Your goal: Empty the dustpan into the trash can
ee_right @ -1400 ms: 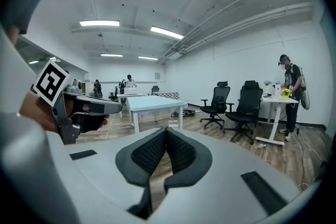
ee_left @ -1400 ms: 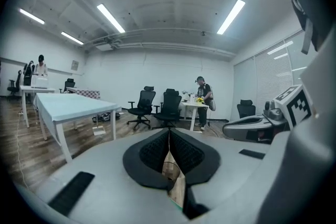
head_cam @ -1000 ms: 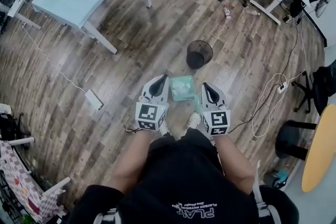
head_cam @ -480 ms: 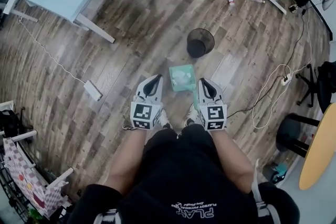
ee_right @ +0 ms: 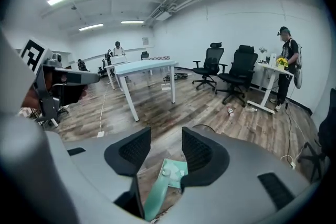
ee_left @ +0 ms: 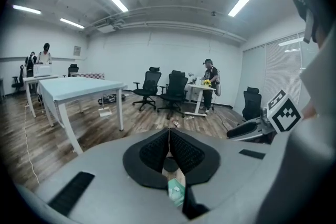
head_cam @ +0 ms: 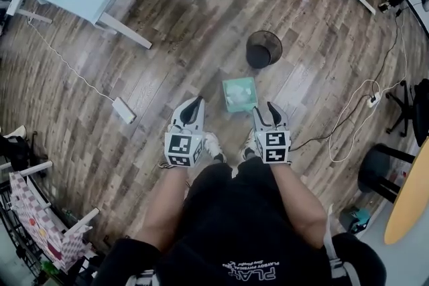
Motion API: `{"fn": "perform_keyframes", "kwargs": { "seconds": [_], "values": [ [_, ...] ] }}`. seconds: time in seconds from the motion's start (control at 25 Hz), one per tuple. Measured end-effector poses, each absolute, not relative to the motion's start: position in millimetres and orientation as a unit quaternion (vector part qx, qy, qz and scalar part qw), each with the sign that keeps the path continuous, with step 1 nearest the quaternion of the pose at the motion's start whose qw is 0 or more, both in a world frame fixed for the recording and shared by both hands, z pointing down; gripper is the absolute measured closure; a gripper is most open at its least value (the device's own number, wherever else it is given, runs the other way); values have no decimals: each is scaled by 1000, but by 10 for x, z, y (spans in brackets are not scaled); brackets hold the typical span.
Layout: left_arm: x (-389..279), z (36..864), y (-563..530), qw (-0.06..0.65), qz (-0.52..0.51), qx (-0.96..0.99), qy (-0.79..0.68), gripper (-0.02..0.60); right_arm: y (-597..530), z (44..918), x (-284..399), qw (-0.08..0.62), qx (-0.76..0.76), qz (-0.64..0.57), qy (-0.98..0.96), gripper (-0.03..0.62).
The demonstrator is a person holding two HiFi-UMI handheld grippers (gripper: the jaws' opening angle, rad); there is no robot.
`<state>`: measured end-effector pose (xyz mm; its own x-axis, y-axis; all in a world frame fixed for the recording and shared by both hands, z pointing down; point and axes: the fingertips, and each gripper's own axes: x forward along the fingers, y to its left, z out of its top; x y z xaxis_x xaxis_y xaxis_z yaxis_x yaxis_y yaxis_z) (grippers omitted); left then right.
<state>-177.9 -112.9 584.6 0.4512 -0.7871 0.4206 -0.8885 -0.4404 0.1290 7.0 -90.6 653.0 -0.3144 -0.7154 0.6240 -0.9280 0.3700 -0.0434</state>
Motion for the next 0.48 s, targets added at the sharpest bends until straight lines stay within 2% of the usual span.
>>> {"fn": "perform_keyframes", "kwargs": {
  "seconds": [0.2, 0.48],
  "values": [
    [-1930, 5987, -1092, 177, 164, 826, -509, 558, -866, 6910, 50, 288, 513, 237, -774, 361],
    [-1929, 6111, -1047, 190, 172, 822, -508, 558, -722, 7427, 93, 338, 502, 286, -743, 345]
  ]
}}
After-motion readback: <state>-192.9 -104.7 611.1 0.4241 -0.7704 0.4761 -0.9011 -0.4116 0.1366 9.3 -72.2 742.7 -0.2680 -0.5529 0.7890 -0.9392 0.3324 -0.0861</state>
